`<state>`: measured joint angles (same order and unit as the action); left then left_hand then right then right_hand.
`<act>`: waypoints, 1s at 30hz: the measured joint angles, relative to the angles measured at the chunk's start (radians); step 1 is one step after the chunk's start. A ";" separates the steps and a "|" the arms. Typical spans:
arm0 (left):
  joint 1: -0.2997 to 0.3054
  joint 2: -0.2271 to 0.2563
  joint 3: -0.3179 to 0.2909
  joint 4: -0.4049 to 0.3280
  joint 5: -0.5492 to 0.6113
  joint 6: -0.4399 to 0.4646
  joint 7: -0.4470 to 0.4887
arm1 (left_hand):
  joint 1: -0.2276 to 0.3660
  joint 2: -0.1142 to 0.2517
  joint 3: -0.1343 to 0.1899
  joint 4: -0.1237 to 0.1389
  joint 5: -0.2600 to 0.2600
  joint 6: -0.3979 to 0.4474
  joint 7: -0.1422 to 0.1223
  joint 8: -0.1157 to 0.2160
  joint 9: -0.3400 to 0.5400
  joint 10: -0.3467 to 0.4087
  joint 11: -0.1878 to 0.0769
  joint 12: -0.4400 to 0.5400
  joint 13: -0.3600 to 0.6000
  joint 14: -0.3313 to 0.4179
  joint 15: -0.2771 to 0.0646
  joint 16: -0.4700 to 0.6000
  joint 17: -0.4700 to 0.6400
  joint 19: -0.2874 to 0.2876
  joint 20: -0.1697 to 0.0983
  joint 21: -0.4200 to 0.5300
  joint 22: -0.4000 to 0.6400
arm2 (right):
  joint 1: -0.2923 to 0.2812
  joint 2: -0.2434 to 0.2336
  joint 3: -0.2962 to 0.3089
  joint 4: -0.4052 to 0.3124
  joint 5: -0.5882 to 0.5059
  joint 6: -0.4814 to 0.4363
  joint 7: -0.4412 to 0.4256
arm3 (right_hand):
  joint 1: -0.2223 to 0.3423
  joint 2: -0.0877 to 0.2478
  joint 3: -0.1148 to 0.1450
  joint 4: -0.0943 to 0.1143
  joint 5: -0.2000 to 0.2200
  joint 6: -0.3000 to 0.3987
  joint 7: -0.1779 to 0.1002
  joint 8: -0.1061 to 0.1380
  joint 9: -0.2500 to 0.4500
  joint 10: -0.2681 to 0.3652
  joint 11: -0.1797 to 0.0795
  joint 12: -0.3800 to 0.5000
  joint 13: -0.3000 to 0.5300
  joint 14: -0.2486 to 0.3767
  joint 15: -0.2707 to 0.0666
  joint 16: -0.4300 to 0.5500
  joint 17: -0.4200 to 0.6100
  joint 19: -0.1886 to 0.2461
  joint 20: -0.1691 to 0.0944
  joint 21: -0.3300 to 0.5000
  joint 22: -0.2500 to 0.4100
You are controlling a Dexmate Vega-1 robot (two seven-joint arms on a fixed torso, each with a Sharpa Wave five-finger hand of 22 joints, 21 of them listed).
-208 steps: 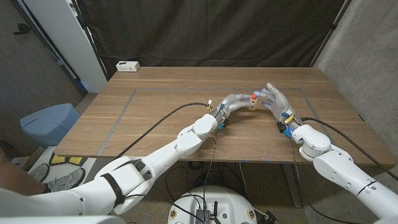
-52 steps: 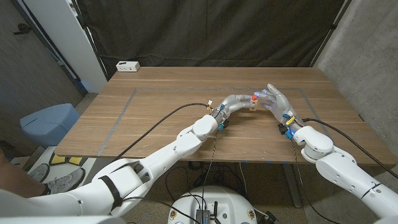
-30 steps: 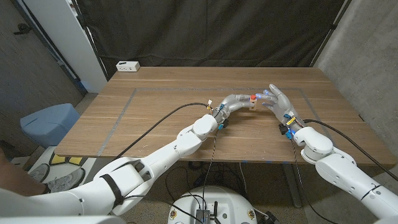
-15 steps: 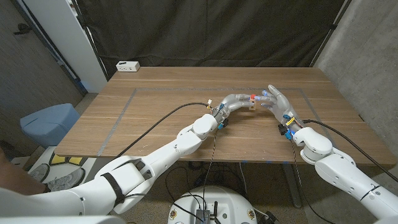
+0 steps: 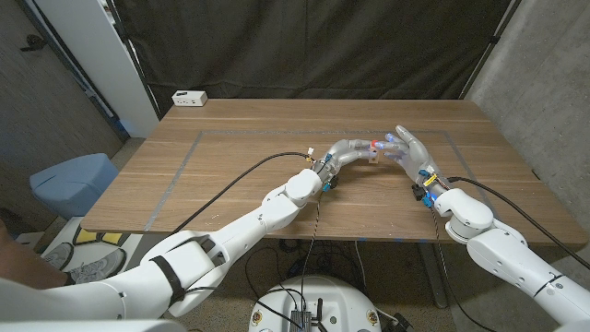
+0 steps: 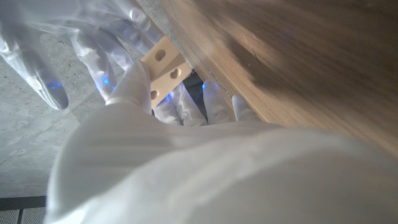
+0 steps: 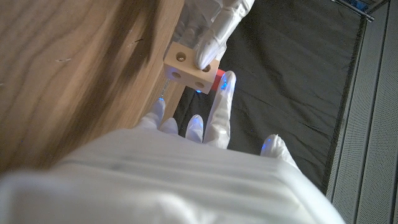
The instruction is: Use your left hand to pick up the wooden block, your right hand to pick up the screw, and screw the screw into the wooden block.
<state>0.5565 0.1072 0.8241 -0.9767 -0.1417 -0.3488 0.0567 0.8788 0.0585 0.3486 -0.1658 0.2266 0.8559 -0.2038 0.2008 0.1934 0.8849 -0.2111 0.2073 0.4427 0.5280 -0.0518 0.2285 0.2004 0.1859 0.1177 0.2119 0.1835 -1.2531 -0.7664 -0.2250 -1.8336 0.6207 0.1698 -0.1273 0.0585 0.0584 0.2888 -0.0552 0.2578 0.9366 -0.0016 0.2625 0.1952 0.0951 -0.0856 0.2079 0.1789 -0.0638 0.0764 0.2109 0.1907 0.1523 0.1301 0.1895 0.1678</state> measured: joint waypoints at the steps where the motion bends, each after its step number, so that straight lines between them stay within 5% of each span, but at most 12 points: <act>1: 0.000 0.001 0.000 -0.002 0.000 0.000 0.000 | 0.000 0.000 0.000 0.000 0.000 0.000 0.000 0.000 0.000 0.000 0.000 0.000 0.000 0.000 0.000 0.000 0.000 0.000 0.000 0.000 0.000 | -0.001 0.000 0.000 0.000 0.000 0.001 -0.001 | 0.000 0.000 0.000 0.000 0.001 0.002 0.002 0.000 0.000 0.003 0.003 0.000 0.000 0.001 -0.001 0.001 0.000 0.004 -0.003 0.000 0.000; 24: 0.018 0.017 0.003 -0.048 0.012 0.015 0.012 | 0.000 0.000 0.000 0.000 -0.004 0.000 0.000 0.000 -0.001 0.002 -0.002 -0.003 0.000 0.000 0.000 0.000 0.000 0.000 0.000 0.000 0.000 | -0.046 0.018 0.031 -0.027 -0.031 0.011 -0.081 | 0.017 0.001 0.004 -0.012 0.001 -0.040 -0.006 -0.024 0.003 0.028 0.025 -0.005 0.000 0.043 -0.007 0.008 0.000 0.075 -0.010 0.015 0.000; 30: 0.026 0.025 0.002 -0.067 0.016 0.022 0.018 | 0.000 0.000 0.000 0.000 -0.004 0.000 0.000 0.000 0.000 0.000 -0.003 0.000 0.000 0.000 0.000 0.000 0.000 0.000 0.000 0.000 0.000 | -0.051 0.022 0.035 -0.031 -0.038 0.013 -0.090 | 0.017 0.001 0.004 -0.012 0.001 -0.070 -0.012 -0.036 0.003 0.028 0.025 -0.008 0.000 0.046 -0.003 0.008 0.000 0.095 0.009 0.015 0.000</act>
<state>0.5823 0.1326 0.8262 -1.0438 -0.1258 -0.3270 0.0743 0.8788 0.0585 0.3485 -0.1658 0.2225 0.8559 -0.2038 0.2008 0.1929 0.8853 -0.2146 0.2072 0.4427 0.5280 -0.0518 0.2285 0.2004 0.1859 0.1177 0.2119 0.1835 -1.3045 -0.7448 -0.1896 -1.8645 0.5824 0.1828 -0.2178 0.0757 0.0594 0.2928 -0.0676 0.2591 0.8662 -0.0140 0.2261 0.1979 0.1232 -0.0603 0.1995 0.1790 -0.0175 0.0734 0.2184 0.1908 0.2469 0.1393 0.2042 0.1678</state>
